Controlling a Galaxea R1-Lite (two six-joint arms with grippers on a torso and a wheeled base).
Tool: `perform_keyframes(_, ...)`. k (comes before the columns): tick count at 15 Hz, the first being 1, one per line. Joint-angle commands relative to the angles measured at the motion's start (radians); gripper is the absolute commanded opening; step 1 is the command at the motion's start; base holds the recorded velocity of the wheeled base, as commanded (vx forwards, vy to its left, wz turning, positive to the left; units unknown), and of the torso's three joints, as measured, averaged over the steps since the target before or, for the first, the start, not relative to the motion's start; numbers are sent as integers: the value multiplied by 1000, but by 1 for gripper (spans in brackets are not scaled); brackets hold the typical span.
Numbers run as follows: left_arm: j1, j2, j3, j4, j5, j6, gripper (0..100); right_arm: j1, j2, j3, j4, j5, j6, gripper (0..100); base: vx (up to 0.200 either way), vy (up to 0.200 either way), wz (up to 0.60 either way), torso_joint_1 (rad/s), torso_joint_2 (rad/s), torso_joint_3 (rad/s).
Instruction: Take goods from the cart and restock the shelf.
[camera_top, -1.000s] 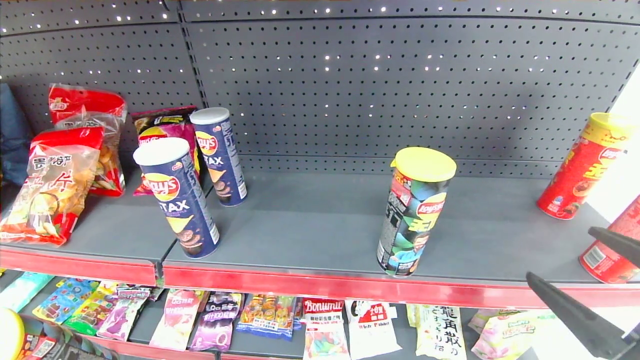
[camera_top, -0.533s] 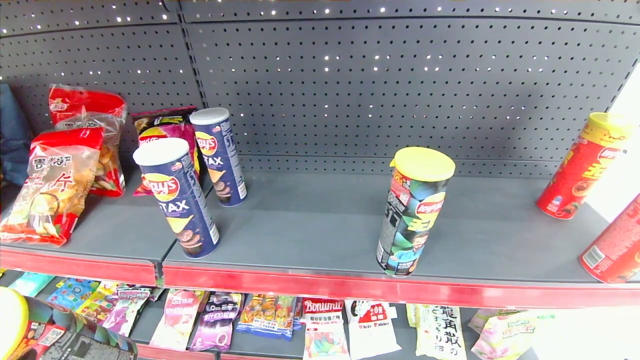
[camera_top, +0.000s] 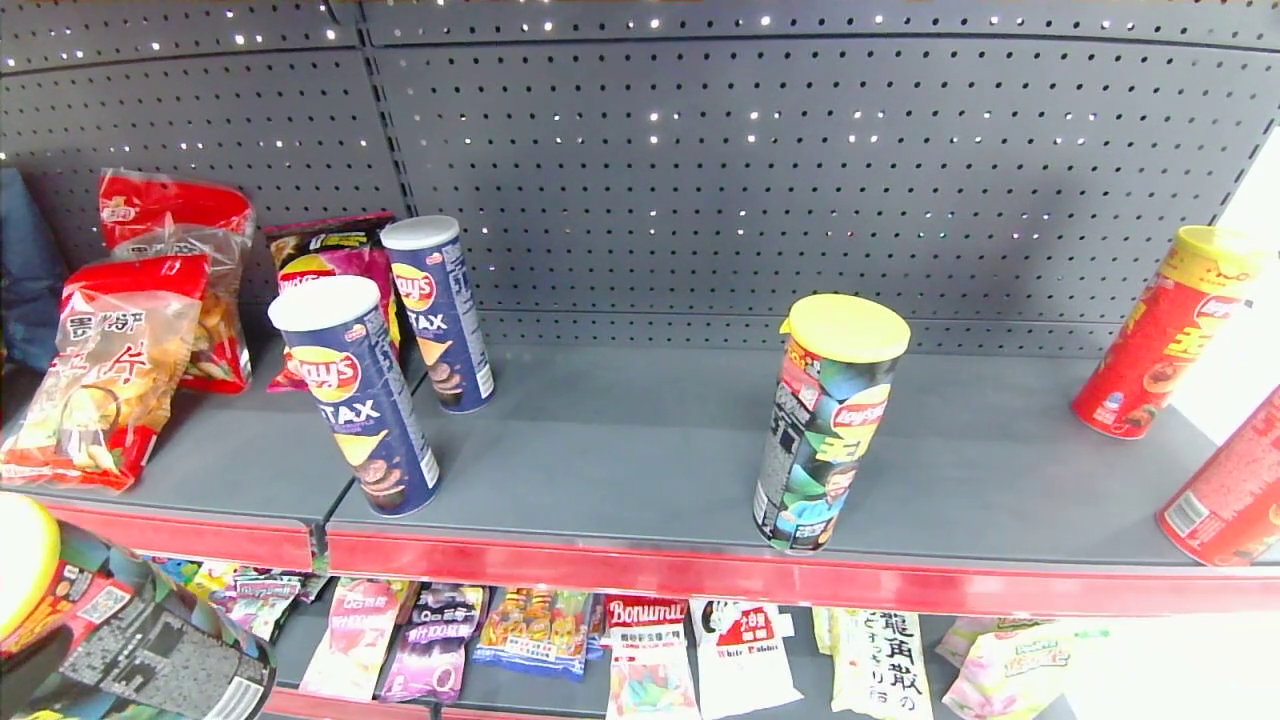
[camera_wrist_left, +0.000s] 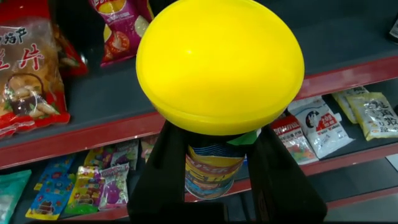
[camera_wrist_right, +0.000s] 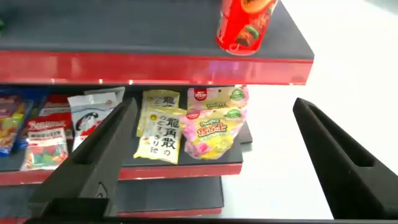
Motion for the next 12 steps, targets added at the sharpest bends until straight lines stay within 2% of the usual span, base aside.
perform_keyframes(1, -2, 35, -9, 1, -23, -1, 0, 8, -90, 32, 0, -10, -9, 100, 0, 0, 0, 0, 0, 0)
perform_keyframes(2, -2, 41, -9, 1, -46, 0, 0, -2, -60, 26, 0, -24, -9, 100, 0, 0, 0, 0, 0, 0)
perform_keyframes(4, -2, 44, -9, 0, -49, 0, 0, -27, -3, 14, -2, -117, -8, 100, 0, 0, 0, 0, 0, 0)
perform_keyframes(5, -2, 44, -9, 0, -49, -1, 0, -87, 19, 11, -5, -139, -8, 100, 0, 0, 0, 0, 0, 0)
perform_keyframes(8, -2, 44, -9, 0, -49, -1, 0, -344, 144, -26, -10, -131, -8, 100, 0, 0, 0, 0, 0, 0)
perform_keyframes(9, -2, 44, -9, 1, -49, -1, 0, -377, 138, -19, -8, -123, -9, 100, 0, 0, 0, 0, 0, 0)
perform_keyframes(10, 0, 41, -8, 0, -49, -1, 0, -378, 68, 21, -4, -83, -13, 100, 0, 0, 0, 0, 0, 0)
perform_keyframes(11, 0, 37, -8, 0, -49, -1, 0, -300, -37, 40, -10, 119, -19, 100, 0, 0, 0, 0, 0, 0)
perform_keyframes(12, 0, 37, -9, 0, -49, -1, 0, -271, -53, 47, -19, 285, -9, 100, 0, 0, 0, 0, 0, 0)
